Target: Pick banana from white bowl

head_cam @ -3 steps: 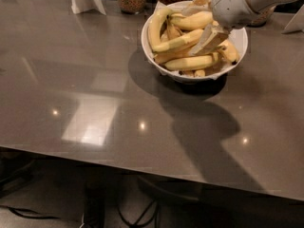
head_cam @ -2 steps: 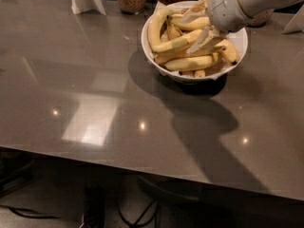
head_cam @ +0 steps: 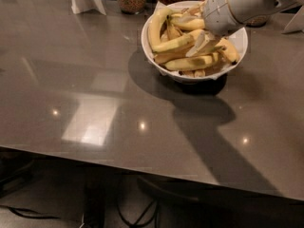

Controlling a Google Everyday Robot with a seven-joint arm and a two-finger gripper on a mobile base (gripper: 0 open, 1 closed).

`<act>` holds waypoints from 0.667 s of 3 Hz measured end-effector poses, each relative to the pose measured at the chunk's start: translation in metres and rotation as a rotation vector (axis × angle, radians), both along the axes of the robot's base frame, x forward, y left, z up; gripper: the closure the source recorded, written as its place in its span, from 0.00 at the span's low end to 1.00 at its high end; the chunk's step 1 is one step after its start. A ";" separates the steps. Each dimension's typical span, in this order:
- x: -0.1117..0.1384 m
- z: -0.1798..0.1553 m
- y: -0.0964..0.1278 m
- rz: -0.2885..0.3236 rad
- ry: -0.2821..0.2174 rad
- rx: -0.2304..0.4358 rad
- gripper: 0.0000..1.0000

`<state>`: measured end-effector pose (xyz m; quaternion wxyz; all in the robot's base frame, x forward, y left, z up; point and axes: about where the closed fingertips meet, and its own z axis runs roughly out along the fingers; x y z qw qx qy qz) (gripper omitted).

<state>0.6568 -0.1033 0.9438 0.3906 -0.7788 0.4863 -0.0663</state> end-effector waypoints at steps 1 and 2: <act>0.011 -0.008 0.000 -0.003 -0.007 -0.013 0.39; 0.022 -0.018 -0.002 -0.016 -0.002 -0.029 0.43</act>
Offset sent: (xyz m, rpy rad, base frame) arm 0.0341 -0.0094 -0.0259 -0.0467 -0.0011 -0.0379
